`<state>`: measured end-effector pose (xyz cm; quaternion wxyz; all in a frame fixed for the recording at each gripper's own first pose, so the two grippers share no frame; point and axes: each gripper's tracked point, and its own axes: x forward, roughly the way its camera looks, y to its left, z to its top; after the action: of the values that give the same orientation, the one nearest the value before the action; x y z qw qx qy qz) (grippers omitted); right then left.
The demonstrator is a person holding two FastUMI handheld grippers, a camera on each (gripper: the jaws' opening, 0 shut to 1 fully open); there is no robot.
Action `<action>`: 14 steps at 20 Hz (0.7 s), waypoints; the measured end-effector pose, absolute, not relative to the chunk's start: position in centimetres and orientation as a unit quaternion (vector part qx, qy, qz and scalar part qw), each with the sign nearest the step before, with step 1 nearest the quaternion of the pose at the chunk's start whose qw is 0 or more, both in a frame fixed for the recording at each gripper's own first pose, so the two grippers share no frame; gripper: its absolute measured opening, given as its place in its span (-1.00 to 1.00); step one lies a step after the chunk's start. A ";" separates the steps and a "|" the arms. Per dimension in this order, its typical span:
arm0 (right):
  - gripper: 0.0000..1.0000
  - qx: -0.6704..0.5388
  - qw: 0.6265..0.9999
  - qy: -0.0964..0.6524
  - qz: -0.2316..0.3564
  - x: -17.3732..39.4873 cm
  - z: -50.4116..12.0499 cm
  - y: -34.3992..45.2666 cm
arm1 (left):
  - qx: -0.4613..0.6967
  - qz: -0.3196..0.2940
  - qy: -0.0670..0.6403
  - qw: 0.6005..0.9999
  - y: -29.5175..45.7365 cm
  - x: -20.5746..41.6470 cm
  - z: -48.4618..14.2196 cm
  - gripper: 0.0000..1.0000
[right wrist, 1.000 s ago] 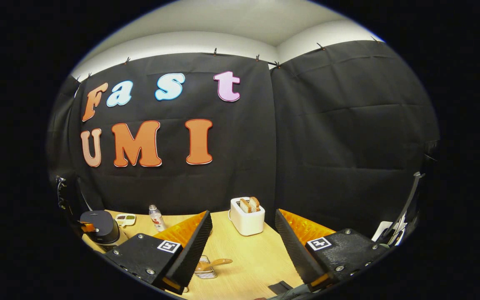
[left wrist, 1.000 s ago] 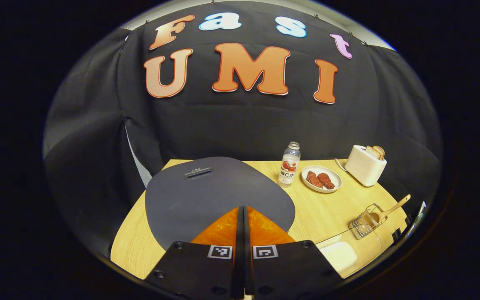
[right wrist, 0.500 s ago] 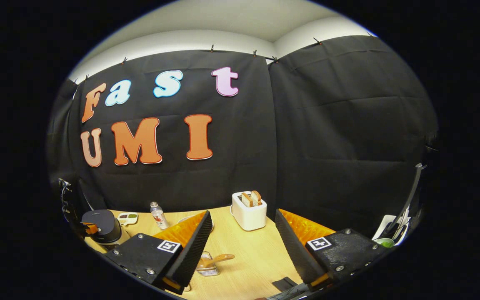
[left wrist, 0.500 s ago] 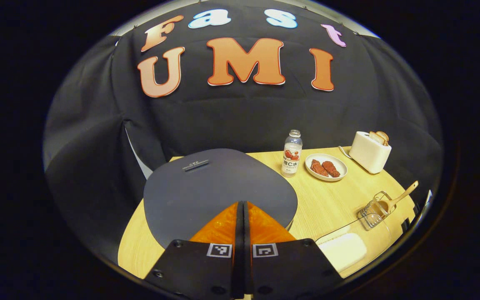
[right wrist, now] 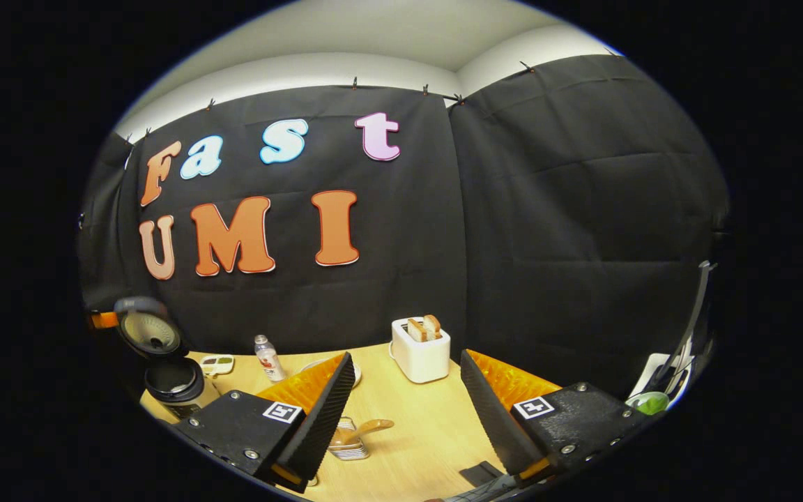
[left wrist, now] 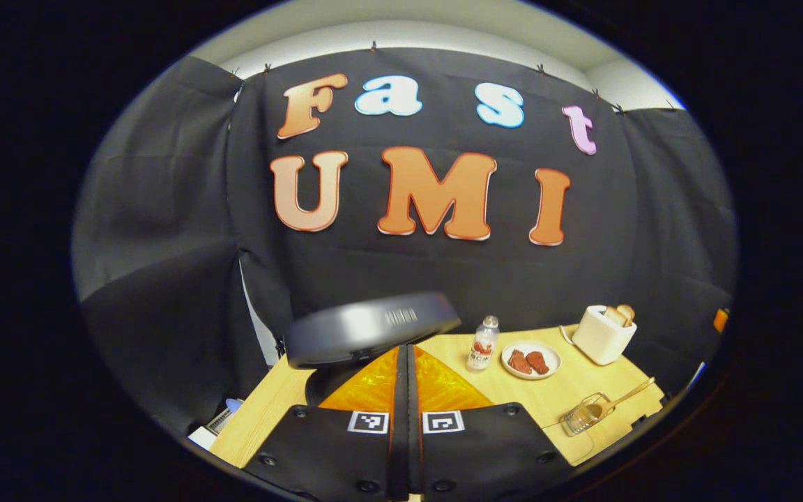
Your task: Close the left gripper, press the button to open the rice cooker; take a wooden spoon from the chopstick holder with the right hand, scoop a spoonful of rice and pour it into the rice cooker, then put the wooden spoon back into the chopstick holder.
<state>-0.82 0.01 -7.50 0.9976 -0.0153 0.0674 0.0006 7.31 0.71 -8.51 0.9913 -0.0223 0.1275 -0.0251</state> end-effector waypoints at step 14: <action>0.90 0.028 0.989 0.134 0.054 4.3 -21.2 3.4 | 0.014 0.135 0.044 0.990 12.9 0.0 0.4 -0.36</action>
<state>4.33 3.36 -21.20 0.9891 0.0276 0.1341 0.0538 0.02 12.86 0.41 0.9898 0.0139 0.0442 0.1347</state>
